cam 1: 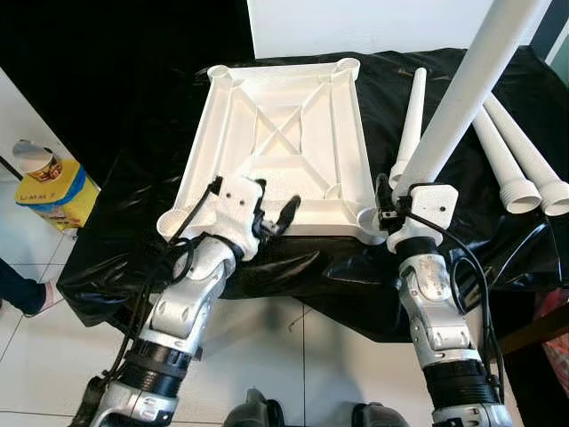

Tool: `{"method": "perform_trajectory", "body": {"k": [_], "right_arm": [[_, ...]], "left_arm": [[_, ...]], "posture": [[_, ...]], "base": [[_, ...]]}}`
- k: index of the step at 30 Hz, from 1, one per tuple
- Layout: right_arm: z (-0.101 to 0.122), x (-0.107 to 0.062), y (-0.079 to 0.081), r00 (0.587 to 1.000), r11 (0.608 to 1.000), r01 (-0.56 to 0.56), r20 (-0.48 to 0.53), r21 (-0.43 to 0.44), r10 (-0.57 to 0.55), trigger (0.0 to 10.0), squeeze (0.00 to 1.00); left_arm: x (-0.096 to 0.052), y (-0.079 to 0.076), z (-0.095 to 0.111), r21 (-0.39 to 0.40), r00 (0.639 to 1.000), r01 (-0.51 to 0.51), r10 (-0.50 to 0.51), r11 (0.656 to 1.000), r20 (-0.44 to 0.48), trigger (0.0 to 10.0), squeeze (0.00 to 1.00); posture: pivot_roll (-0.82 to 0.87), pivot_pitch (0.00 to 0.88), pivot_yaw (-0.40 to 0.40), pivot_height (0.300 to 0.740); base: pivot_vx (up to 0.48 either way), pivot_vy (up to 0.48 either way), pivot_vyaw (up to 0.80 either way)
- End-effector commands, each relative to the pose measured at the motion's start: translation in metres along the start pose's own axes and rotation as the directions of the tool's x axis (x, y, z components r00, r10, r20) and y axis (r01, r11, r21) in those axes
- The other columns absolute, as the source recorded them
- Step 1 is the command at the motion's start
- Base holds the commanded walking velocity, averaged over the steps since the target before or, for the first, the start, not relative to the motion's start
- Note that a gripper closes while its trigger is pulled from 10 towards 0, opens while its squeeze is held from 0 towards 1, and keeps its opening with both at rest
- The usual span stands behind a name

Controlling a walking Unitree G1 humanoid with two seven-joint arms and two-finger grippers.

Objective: Building children table

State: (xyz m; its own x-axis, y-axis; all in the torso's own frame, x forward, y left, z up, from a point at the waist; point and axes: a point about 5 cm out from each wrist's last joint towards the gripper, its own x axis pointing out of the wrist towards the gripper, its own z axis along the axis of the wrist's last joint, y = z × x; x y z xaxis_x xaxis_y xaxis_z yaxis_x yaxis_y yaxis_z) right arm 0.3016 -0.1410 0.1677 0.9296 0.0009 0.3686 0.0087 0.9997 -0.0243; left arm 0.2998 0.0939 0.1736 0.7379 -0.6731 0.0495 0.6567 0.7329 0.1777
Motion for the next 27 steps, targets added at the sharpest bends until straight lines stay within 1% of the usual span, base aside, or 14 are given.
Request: {"method": "perform_trajectory", "body": {"k": [1,6,9,11,16,26,27], "right_arm": [[0.001,0.001,0.005,1.0,1.0,-0.02,0.009,0.009,0.019,10.0,0.0],[0.001,0.001,0.005,1.0,1.0,-0.019,0.01,0.008,0.019,10.0,0.0],[0.0,0.0,0.004,1.0,1.0,-0.012,0.007,0.005,0.012,10.0,0.0],[0.0,0.0,0.004,1.0,1.0,-0.011,0.006,0.005,0.011,10.0,0.0],[0.0,-0.001,0.004,1.0,1.0,-0.009,0.004,0.005,0.009,10.0,0.0],[-0.001,-0.001,0.004,1.0,1.0,-0.009,-0.002,0.005,0.009,10.0,0.0],[-0.002,0.0,0.004,1.0,1.0,-0.009,-0.003,0.004,0.009,10.0,0.0]], "left_arm": [[-0.001,-0.002,-0.002,0.006,0.999,0.027,-0.027,1.0,-0.017,10.0,0.0],[-0.002,0.001,-0.001,-0.004,1.0,0.007,-0.007,1.0,-0.018,10.0,0.0],[0.0,0.006,-0.001,-0.055,0.999,-0.038,0.037,0.998,-0.018,10.0,0.0],[0.0,0.006,-0.001,-0.062,0.999,-0.044,0.043,0.997,-0.018,10.0,0.0],[0.0,0.007,0.002,-0.096,0.998,-0.058,0.058,0.994,-0.006,10.0,0.0],[-0.001,0.01,0.002,-0.096,0.998,-0.069,0.068,0.993,-0.009,10.0,0.0],[-0.001,0.01,0.003,-0.079,0.997,-0.072,0.072,0.994,-0.006,10.0,0.0]], "posture": [[0.04,0.067,0.061,0.74],[0.03,0.067,0.063,0.74],[0.03,0.068,0.067,0.74],[0.03,0.068,0.067,0.74],[0.03,0.072,0.068,0.74],[0.04,0.073,0.066,0.74],[0.04,0.073,0.067,0.74]], "base": [[0.0,0.0,0.0],[0.0,0.0,0.0],[0.0,0.0,0.0],[0.0,0.0,0.0],[0.0,0.395,0.0],[0.0,0.453,0.0],[0.0,0.0,0.0]]}}
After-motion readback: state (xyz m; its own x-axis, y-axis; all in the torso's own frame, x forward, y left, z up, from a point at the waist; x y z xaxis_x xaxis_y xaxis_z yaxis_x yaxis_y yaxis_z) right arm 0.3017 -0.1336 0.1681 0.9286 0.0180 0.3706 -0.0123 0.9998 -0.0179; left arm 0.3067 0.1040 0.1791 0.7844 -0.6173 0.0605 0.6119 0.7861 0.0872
